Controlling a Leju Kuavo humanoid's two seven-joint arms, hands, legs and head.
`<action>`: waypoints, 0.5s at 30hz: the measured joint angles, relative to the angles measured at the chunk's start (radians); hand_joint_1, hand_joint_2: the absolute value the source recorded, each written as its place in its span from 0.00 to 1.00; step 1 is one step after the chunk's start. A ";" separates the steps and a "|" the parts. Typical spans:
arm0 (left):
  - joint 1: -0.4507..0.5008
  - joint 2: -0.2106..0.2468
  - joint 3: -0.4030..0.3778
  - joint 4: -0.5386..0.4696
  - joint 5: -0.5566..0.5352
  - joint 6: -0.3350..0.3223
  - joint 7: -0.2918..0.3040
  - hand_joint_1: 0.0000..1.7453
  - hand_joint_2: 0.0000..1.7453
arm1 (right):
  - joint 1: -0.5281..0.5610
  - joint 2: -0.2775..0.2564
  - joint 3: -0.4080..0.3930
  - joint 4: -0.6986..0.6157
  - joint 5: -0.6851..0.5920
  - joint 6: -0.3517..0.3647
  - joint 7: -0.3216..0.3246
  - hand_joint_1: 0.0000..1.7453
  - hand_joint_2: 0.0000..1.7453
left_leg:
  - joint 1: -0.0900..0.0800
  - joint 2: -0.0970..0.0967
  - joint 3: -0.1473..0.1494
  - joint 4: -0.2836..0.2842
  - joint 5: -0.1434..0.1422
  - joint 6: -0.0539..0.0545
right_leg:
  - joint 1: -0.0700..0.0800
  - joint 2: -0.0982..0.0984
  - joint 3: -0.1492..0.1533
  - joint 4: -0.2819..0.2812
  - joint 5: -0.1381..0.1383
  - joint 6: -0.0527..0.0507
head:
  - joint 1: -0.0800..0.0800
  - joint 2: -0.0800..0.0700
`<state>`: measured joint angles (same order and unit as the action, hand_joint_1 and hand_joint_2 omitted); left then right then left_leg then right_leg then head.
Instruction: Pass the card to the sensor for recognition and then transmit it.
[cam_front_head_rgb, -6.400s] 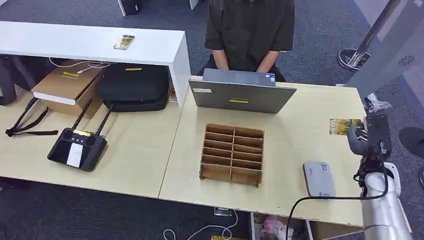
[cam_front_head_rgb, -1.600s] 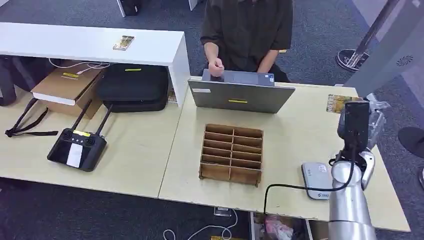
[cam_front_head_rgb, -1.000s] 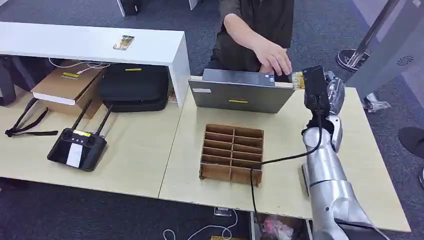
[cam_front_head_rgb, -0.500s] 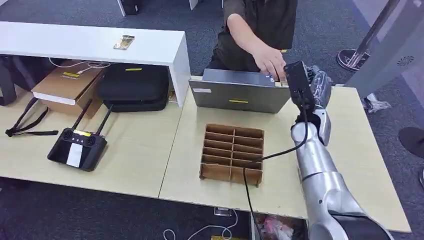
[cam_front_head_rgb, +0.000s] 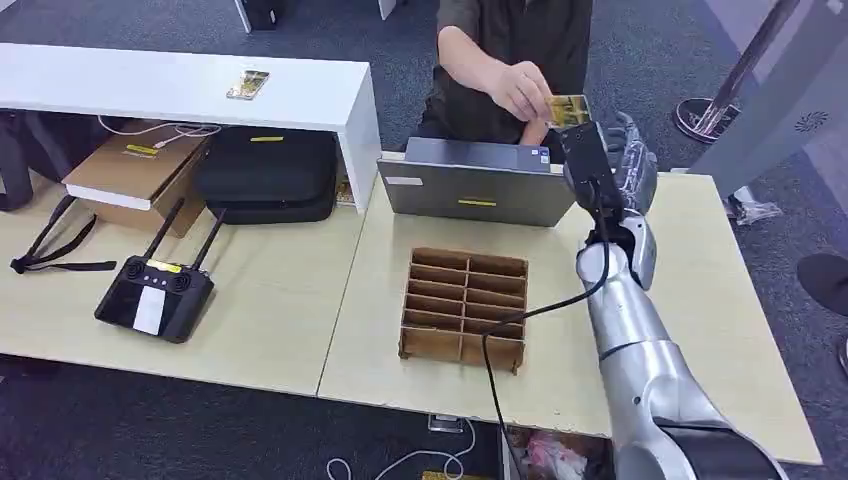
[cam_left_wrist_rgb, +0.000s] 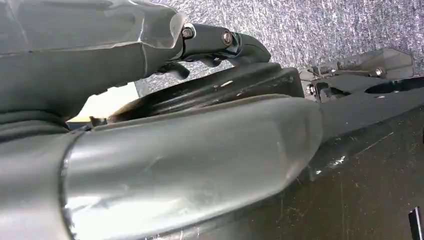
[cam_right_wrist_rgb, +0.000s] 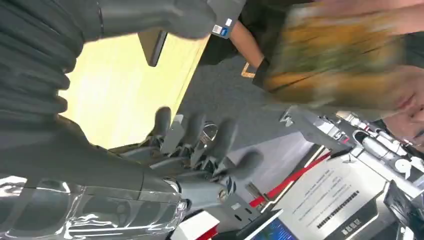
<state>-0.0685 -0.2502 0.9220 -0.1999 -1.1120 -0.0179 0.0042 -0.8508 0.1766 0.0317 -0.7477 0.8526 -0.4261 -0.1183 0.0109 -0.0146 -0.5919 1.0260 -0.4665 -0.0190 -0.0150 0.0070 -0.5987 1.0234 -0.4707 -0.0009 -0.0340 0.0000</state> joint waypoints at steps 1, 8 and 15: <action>0.000 0.000 0.000 0.000 0.000 0.000 0.001 0.00 0.00 | 0.001 0.000 0.000 0.000 0.000 0.000 0.000 0.00 1.00 | 0.000 0.000 0.000 0.000 0.000 0.000 | 0.000 0.000 0.000 0.000 0.000 0.000 | 0.000 0.000; -0.001 0.000 0.000 0.000 0.011 -0.001 0.006 0.00 0.00 | 0.008 0.000 0.000 -0.003 -0.001 0.006 -0.005 0.00 1.00 | 0.000 0.000 0.000 0.000 0.000 0.000 | 0.000 0.000 0.000 0.000 0.000 0.000 | 0.000 0.000; -0.001 0.003 0.000 0.000 0.020 -0.001 0.006 0.00 0.00 | 0.028 0.000 -0.004 -0.038 -0.110 0.094 -0.023 0.00 1.00 | 0.000 0.000 0.000 0.000 0.000 0.000 | 0.000 0.000 0.000 0.000 0.000 0.000 | 0.000 0.000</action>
<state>-0.0693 -0.2476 0.9220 -0.1999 -1.0922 -0.0191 0.0099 -0.8232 0.1766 0.0278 -0.7859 0.7430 -0.3326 -0.1411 0.0109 -0.0146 -0.5918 1.0261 -0.4665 -0.0190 -0.0150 0.0071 -0.5989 1.0233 -0.4707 -0.0009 -0.0340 0.0000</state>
